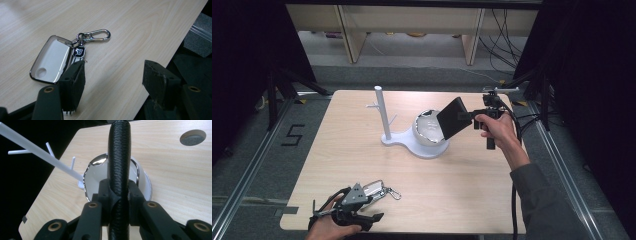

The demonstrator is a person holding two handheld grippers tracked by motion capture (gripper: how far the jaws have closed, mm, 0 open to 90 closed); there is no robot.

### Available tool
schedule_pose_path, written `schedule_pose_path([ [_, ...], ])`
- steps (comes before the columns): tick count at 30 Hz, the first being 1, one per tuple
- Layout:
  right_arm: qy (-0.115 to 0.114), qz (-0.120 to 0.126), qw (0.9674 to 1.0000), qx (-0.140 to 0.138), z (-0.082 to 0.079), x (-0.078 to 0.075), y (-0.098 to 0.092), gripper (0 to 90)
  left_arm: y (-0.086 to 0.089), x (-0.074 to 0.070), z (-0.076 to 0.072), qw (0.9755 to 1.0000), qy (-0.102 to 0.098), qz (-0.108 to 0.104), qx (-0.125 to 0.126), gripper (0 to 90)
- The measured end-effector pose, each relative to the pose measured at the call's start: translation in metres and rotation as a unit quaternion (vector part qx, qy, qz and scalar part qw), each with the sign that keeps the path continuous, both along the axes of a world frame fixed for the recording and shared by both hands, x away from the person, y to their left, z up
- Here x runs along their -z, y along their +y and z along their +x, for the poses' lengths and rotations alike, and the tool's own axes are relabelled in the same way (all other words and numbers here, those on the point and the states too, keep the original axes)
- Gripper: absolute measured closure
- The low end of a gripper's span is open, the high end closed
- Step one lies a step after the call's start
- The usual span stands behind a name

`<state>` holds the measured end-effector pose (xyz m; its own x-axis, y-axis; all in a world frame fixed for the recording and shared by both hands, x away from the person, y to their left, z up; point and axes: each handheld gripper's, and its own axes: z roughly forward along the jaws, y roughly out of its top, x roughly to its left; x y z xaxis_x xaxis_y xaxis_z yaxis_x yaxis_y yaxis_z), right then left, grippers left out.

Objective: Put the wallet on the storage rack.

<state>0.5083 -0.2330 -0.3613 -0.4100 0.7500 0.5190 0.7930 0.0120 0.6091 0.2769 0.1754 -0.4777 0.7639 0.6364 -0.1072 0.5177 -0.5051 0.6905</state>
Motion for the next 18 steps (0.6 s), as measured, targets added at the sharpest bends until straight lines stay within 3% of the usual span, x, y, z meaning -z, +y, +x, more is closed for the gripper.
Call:
schedule_pose_path([
  [1,0.008,0.003,1.0000,0.001,0.003,0.001,0.004,77.5,0.001,0.000,0.000,1.0000,-0.002,0.006,0.002,34.3],
  [3,0.001,-0.008,1.0000,-0.002,0.007,0.003,0.007,77.6,0.001,0.001,-0.001,1.0000,-0.001,0.002,0.004,34.3],
  [10,0.007,-0.008,0.9999,0.000,0.013,0.009,0.016,77.5,0.004,0.000,-0.001,0.9999,-0.003,0.009,0.005,34.3],
  [11,0.011,-0.008,0.9999,0.003,0.014,0.011,0.017,77.5,0.004,0.001,-0.001,0.9999,-0.002,0.009,0.005,34.3],
  [12,0.030,0.003,0.9995,0.009,0.014,0.011,0.021,77.5,0.003,0.001,-0.001,1.0000,0.000,0.000,0.003,34.3],
  [13,0.011,-0.006,0.9999,0.002,0.016,0.013,0.020,77.5,0.004,0.002,-0.001,1.0000,0.001,0.001,0.003,34.3],
  [14,0.016,-0.003,0.9999,0.003,0.017,0.014,0.021,77.5,0.003,0.002,-0.001,1.0000,0.004,-0.004,-0.003,34.3],
  [15,-0.009,-0.010,0.9999,-0.010,0.020,0.018,0.020,77.5,0.005,0.002,0.000,1.0000,0.002,0.006,0.000,34.3],
  [16,-0.009,-0.010,0.9999,-0.010,0.020,0.018,0.020,77.5,0.005,0.002,0.000,1.0000,0.002,0.006,0.000,34.3],
  [17,0.017,-0.003,0.9998,0.005,0.019,0.017,0.023,77.5,0.005,0.002,0.000,1.0000,0.002,0.006,0.001,34.3],
  [18,0.017,-0.003,0.9998,0.005,0.019,0.017,0.023,77.5,0.005,0.002,0.000,1.0000,0.002,0.006,0.001,34.3],
])
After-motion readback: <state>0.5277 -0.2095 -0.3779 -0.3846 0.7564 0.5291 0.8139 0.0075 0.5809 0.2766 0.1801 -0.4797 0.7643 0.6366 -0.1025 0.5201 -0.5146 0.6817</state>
